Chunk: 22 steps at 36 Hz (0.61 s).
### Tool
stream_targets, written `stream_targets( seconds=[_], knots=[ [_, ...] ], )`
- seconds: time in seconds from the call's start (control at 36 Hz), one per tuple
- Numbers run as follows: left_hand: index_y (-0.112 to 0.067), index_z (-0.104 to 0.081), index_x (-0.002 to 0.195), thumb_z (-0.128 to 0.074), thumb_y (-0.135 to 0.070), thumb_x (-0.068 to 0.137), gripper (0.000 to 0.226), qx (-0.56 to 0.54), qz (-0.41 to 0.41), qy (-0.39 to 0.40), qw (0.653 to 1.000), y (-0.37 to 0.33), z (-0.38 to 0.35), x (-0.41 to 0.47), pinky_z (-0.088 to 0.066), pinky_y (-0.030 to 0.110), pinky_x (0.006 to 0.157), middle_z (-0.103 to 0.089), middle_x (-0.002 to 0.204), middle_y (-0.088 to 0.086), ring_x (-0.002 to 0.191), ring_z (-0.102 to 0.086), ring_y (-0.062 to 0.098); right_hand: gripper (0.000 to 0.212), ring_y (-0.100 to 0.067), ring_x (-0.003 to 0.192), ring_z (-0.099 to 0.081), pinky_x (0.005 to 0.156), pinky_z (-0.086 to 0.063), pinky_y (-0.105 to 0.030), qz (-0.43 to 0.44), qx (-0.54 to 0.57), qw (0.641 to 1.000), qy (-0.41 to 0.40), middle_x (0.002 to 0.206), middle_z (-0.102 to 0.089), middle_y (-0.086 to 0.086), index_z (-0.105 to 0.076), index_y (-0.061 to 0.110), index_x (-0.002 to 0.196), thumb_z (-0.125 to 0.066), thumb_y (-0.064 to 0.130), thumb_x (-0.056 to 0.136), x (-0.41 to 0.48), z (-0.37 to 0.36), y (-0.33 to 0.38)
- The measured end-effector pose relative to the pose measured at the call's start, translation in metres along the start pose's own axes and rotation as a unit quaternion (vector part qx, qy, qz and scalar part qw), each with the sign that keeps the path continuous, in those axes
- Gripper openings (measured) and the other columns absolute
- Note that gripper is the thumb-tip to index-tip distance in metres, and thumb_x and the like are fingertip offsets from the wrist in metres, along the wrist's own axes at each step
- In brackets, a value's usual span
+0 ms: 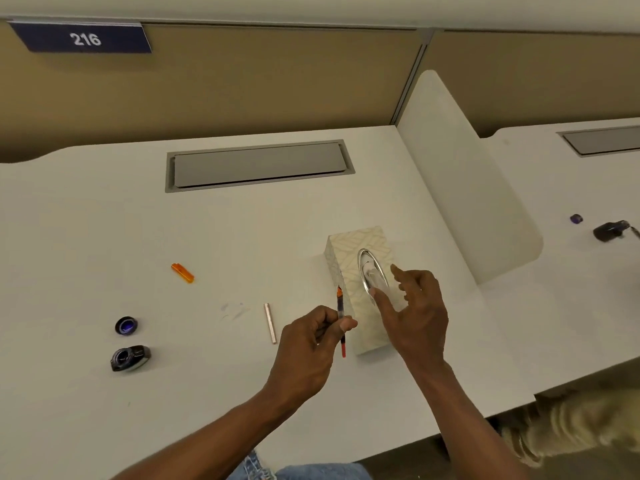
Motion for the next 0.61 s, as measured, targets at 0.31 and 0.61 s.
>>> stream_targets(
  seconds=[0.31,0.61],
  knots=[
    [-0.017,-0.072,0.094,-0.068,-0.039,0.1,0.023,0.017,0.0,0.02,1.0,0.015,-0.019,0.01,-0.061,0.03,0.087,-0.082,0.106,-0.009,0.099,-0.076,0.008,0.015,-0.019,0.082,-0.063,0.06,-0.047,-0.028,0.031,-0.025,0.999,0.014,0.092,-0.064,0.003,-0.081,0.024,0.103,-0.083,0.033,0.091,0.008,-0.02,0.005],
    [-0.018,-0.073,0.092,-0.068,-0.038,0.099,0.022,0.007,-0.002,0.027,1.0,0.011,-0.016,0.009,-0.061,0.026,0.083,-0.083,0.103,-0.004,0.095,-0.076,0.009,0.009,-0.018,0.08,-0.071,0.058,-0.054,-0.029,0.12,-0.012,0.992,-0.028,0.096,-0.076,-0.001,-0.078,0.013,0.105,-0.074,0.017,0.098,0.001,0.003,0.025]
  ],
)
Point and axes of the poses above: each hand's wrist, its own x-axis towards the middle knuckle, its own z-axis out of the back of the hand, y = z × x, the point moved 9 cm from there along x, towards the middle knuckle
